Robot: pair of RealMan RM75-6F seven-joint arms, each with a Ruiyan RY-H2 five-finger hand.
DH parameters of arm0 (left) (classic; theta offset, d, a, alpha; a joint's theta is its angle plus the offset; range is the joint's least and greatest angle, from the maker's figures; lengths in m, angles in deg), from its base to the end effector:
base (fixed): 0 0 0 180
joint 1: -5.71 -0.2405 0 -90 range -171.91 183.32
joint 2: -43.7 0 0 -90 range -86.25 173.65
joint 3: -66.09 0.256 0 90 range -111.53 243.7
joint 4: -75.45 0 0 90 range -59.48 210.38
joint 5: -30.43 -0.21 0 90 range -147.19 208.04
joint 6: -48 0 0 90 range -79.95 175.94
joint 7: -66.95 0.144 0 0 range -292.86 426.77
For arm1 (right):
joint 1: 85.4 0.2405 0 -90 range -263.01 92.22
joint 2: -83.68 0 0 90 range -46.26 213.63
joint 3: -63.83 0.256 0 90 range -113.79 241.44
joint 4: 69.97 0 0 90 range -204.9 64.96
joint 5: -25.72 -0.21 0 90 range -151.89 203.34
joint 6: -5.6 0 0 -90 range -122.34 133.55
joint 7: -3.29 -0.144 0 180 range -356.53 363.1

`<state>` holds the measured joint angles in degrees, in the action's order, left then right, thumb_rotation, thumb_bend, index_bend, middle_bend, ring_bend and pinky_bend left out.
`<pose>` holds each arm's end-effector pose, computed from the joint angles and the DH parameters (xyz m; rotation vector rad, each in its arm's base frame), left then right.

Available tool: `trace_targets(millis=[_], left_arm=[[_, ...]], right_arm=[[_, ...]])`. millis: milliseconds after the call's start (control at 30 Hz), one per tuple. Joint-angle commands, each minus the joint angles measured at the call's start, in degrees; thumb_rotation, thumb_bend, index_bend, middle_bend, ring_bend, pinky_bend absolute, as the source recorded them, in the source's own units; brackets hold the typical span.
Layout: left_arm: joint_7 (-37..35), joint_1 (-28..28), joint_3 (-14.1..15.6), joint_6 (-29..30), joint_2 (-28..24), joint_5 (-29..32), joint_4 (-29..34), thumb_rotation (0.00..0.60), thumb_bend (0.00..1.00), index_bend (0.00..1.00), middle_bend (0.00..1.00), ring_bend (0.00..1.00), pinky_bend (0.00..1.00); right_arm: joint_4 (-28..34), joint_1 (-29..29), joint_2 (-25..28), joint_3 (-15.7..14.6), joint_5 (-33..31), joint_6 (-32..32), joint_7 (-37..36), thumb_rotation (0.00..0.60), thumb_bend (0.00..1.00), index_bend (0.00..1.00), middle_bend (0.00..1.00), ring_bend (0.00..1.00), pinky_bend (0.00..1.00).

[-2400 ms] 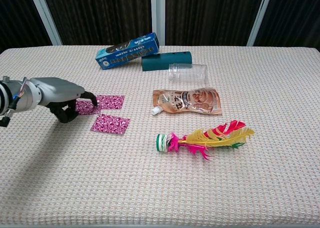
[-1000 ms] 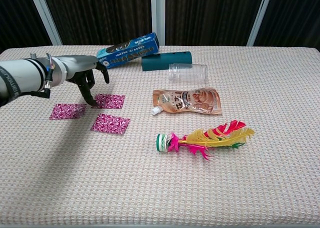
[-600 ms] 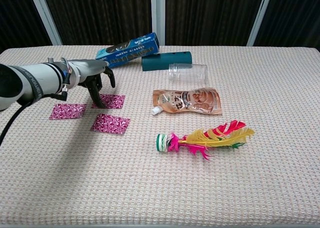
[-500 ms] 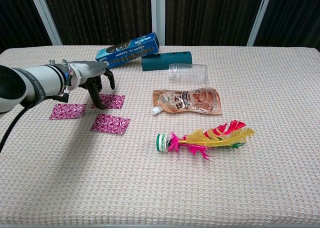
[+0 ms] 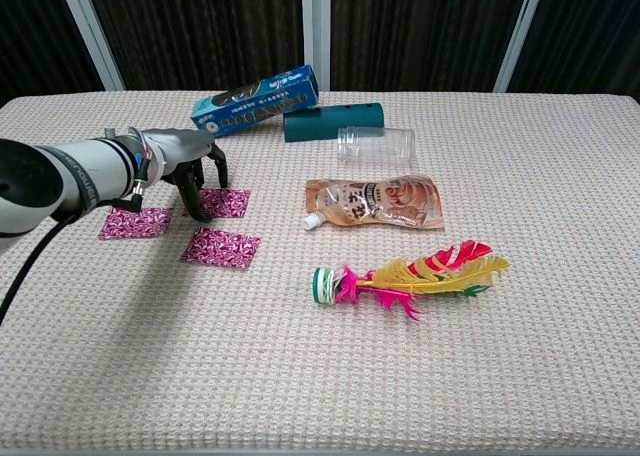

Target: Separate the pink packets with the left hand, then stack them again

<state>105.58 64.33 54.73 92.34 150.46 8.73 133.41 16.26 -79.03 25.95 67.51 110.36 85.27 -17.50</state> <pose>-0.1519 0.4007 -0.0995 -1.7346 -1.1674 -0.4877 -0.3413 -0.1949 0.2023 1.3276 -1.0617 0.9766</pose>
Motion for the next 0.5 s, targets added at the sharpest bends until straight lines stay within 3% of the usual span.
trace_targets(millis=[33, 500], left_arm=[[0.08, -0.12, 0.03, 0.03, 0.14, -0.33, -0.17, 0.6, 0.26, 0.43, 0.93, 0.94, 0.98], [0.08, -1.57, 0.41, 0.25, -0.14, -2.23, 0.79, 0.6, 0.26, 0.4, 0.93, 0.94, 0.98]], right_arm=[[-0.04, -0.02, 0.01, 0.02, -0.05, -0.01, -0.05, 0.415, 0.14, 0.01, 0.0, 0.0, 0.0], [-0.07, -0.16, -0.1, 0.05, 0.03, 0.11, -0.16, 0.414, 0.14, 0.01, 0.0, 0.0, 0.0]])
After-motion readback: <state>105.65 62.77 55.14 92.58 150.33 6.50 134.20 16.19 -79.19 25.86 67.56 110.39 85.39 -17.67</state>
